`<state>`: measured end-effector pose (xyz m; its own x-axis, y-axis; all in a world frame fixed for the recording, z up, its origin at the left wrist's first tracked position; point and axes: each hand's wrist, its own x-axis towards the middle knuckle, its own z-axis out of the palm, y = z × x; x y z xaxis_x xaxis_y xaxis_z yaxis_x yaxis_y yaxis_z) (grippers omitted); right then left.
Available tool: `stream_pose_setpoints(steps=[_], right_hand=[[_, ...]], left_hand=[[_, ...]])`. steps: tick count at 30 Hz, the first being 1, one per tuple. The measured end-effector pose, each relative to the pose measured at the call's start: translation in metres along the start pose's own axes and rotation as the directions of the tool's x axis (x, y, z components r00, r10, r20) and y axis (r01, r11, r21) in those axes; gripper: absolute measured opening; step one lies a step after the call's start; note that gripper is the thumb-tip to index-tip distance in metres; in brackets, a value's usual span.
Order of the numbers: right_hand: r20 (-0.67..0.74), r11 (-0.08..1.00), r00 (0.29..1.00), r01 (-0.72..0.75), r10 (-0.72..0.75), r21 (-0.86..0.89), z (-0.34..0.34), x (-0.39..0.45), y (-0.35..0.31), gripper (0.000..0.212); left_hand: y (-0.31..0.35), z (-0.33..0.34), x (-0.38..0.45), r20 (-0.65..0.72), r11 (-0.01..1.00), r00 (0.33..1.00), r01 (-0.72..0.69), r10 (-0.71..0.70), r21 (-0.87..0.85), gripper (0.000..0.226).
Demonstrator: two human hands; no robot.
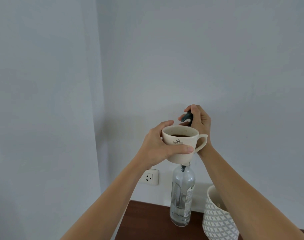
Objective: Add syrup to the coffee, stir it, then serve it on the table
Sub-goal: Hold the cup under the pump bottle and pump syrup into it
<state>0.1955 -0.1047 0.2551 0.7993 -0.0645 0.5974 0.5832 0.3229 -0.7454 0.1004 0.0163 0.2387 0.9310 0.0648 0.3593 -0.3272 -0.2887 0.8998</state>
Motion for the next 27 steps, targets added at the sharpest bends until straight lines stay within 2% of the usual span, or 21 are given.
stream_pose_setpoints(steps=[27], right_hand=[[-0.025,0.998,0.999,0.042,-0.043,-0.037,-0.0006,0.0032,0.0043,0.027]], left_hand=[[-0.0034,0.0001,0.0002,-0.003,1.0,1.0,-0.001,0.001,-0.01,0.116]])
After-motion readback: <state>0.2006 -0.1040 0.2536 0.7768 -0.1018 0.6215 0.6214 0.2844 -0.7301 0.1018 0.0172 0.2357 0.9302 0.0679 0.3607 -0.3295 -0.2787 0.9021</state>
